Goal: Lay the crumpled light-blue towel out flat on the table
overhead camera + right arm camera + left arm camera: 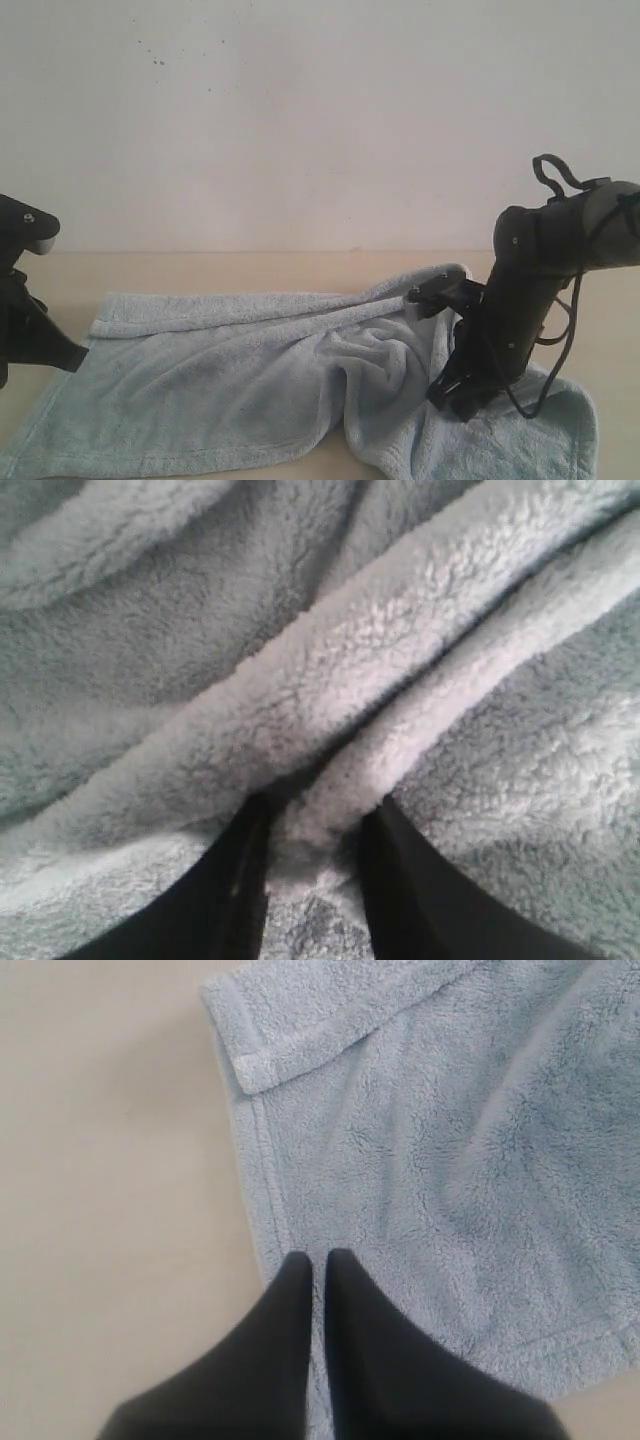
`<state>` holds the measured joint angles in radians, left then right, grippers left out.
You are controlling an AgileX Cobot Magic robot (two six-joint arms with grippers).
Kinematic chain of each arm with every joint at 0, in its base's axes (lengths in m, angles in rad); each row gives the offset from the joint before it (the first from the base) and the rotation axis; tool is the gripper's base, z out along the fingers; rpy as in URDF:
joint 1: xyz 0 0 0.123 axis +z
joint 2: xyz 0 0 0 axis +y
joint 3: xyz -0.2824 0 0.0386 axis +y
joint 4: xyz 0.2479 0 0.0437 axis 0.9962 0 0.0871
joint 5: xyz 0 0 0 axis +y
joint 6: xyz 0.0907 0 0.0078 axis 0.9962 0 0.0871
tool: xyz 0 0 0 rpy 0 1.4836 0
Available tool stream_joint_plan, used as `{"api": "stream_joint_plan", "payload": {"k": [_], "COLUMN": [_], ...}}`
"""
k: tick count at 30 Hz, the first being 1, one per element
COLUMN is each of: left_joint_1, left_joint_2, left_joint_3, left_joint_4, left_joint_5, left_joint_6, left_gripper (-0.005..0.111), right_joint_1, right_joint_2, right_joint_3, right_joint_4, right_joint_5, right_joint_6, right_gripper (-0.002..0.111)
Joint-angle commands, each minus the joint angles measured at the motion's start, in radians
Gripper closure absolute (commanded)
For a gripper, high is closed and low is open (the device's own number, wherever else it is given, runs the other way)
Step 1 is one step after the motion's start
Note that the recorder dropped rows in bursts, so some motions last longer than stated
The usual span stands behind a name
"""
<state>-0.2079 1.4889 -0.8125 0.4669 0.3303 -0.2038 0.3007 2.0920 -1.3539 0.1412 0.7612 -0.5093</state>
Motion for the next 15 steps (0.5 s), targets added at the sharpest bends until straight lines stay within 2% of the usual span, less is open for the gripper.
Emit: {"api": "stream_joint_plan", "payload": {"k": [1,3,15], "left_joint_1": [-0.006,-0.006,-0.006], "left_joint_2": [-0.005,-0.005,-0.005], "left_joint_3": [0.004,0.004,0.004], "left_joint_4": [-0.008,-0.008,-0.008], "left_joint_5": [-0.019,-0.019,-0.022], "left_joint_6": [0.004,0.004,0.004], "left_gripper": [0.102,0.102,0.102], "right_joint_1": [-0.001,-0.001,-0.001], "right_joint_2": [-0.029,-0.026,-0.089], "right_joint_3": [-0.001,-0.001,-0.001], "right_joint_4": [0.002,0.002,0.004], "right_joint_5": [-0.019,-0.011,0.029], "right_joint_6": [0.013,0.013,0.011], "right_gripper": [0.092,0.109,0.108]}}
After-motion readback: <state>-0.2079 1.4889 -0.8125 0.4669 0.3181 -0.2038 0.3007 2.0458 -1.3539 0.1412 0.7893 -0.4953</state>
